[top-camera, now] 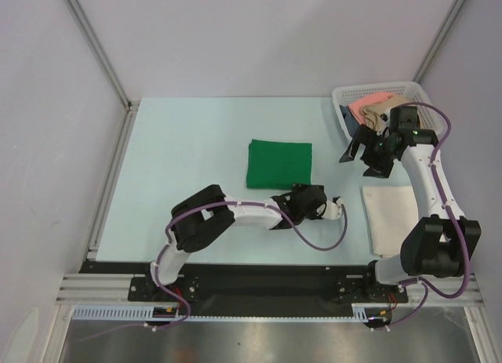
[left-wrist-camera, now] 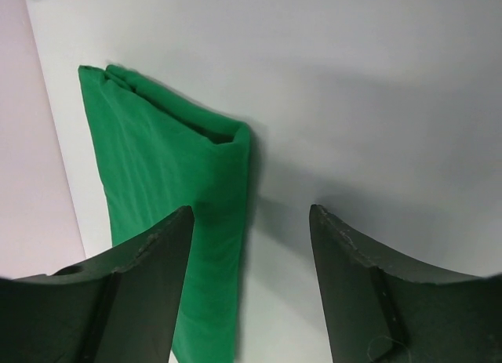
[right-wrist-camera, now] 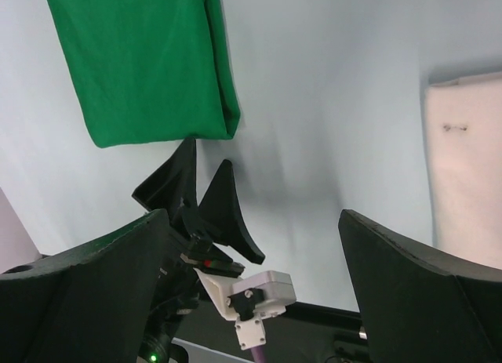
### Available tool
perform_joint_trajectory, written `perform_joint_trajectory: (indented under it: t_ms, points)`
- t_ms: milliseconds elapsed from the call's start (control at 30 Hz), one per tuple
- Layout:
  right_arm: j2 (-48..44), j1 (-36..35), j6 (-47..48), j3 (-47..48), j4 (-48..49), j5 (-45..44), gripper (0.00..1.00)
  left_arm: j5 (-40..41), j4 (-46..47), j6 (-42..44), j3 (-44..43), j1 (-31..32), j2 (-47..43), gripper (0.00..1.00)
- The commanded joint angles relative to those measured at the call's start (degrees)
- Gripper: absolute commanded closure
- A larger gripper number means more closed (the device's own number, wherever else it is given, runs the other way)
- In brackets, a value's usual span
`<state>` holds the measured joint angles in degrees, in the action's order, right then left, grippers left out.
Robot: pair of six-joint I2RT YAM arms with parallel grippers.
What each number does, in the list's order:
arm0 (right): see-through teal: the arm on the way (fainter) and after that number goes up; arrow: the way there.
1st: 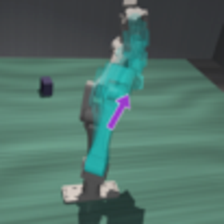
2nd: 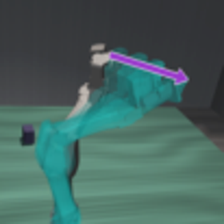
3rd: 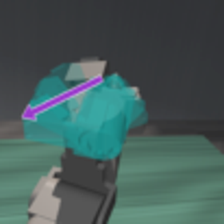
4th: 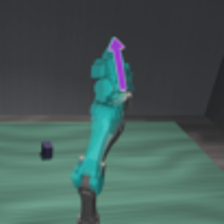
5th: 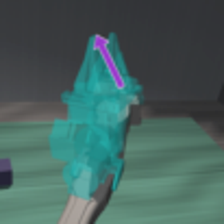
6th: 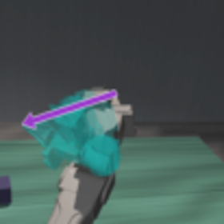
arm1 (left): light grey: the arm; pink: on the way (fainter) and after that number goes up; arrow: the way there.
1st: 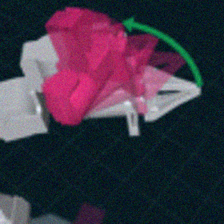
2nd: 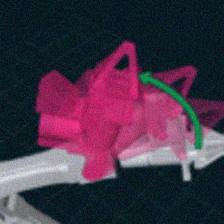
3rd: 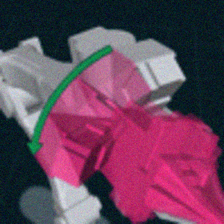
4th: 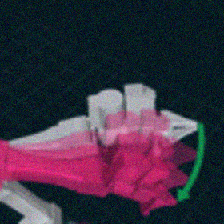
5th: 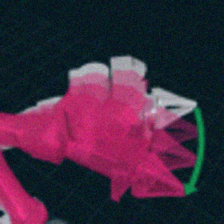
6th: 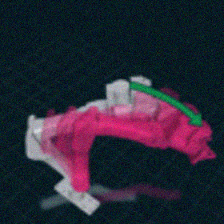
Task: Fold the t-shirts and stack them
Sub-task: Neatly place the folded tshirt to the corner
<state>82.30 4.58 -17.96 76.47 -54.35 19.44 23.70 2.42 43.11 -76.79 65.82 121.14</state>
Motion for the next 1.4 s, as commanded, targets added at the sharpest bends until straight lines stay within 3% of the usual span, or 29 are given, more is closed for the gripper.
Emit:
perform_joint_trajectory:
  t_ms: [0,267,667,933,967,1367]
  points:
    - [0.6,0.6,-0.1,1.7,1.8,1.2,0.03,-1.5,-0.2,1.4,-2.5,-1.2,2.2,0.34]
    - [2.9,1.3,-0.9,1.6,3.2,2.4,0.02,-1.9,0.7,1.6,-6.4,-2.5,5.2,0.42]
    - [6.0,1.9,-1.5,2.2,3.7,4.6,0.01,0.4,4.3,2.6,-8.2,-3.2,8.3,0.67]
    - [8.8,2.8,-1.1,0.6,5.0,9.9,0.00,0.9,3.0,0.1,-8.7,-3.5,3.7,0.91]
    - [9.9,3.0,-1.4,0.3,5.3,10.8,0.00,0.7,3.2,-0.3,-7.2,-3.4,2.5,0.99]
    - [17.7,1.0,-8.7,-0.9,16.9,23.0,0.00,-0.1,2.2,-5.7,5.1,-3.4,-14.3,1.00]
